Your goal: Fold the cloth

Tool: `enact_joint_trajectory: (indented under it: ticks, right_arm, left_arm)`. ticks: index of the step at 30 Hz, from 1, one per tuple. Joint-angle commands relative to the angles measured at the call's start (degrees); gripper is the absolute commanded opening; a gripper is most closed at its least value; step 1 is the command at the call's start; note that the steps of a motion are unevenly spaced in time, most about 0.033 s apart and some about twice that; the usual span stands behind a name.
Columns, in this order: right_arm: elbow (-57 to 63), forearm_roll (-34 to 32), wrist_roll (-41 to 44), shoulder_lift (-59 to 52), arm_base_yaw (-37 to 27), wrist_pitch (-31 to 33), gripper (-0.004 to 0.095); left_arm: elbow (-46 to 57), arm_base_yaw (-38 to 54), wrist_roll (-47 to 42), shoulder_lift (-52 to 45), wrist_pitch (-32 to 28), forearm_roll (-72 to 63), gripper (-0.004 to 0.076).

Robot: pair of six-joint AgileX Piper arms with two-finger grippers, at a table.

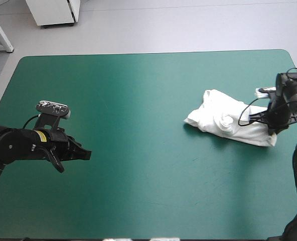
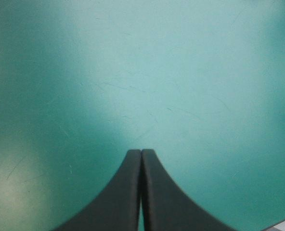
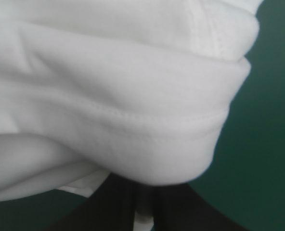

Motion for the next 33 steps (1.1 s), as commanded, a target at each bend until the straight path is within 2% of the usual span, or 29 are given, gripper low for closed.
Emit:
enact_joint_trajectory:
  ticks: [1,7,17,20,26,29,33]
  right_arm:
    - [0.8,-1.9,0.0,-4.9,-5.2,1.7,-0.0017]
    - [4.1,-2.8,0.0,-6.2,-11.7,1.7,-0.0017]
    - [4.9,-0.6,0.2,-6.5,-12.8,1.7,0.0005]
    - [4.9,-1.2,1.1,-7.0,-12.8,1.7,0.0082]
    - [4.9,-2.2,5.0,-9.2,-12.8,1.7,0.0342]
    - [4.9,-2.5,5.0,-11.3,-12.8,1.7,0.0394]
    - [4.9,-2.5,5.2,-15.3,-12.8,1.7,0.0393]
  left_arm:
    - [-1.2,0.1,0.0,-0.9,1.0,-0.9,-0.0009]
    - [-1.2,0.1,0.0,-0.9,1.0,-0.9,-0.0009]
    - [-1.2,0.1,0.0,-0.9,0.2,-0.9,-0.0009]
    - [-1.2,0.1,0.0,-0.9,0.2,-0.9,-0.0009]
    - [-1.2,0.1,0.0,-0.9,0.2,-1.0,-0.0009]
    - [-1.2,0.1,0.0,-0.9,0.3,-1.0,-0.0009]
    - [-1.2,0.1,0.0,-0.9,0.2,-1.0,-0.0009]
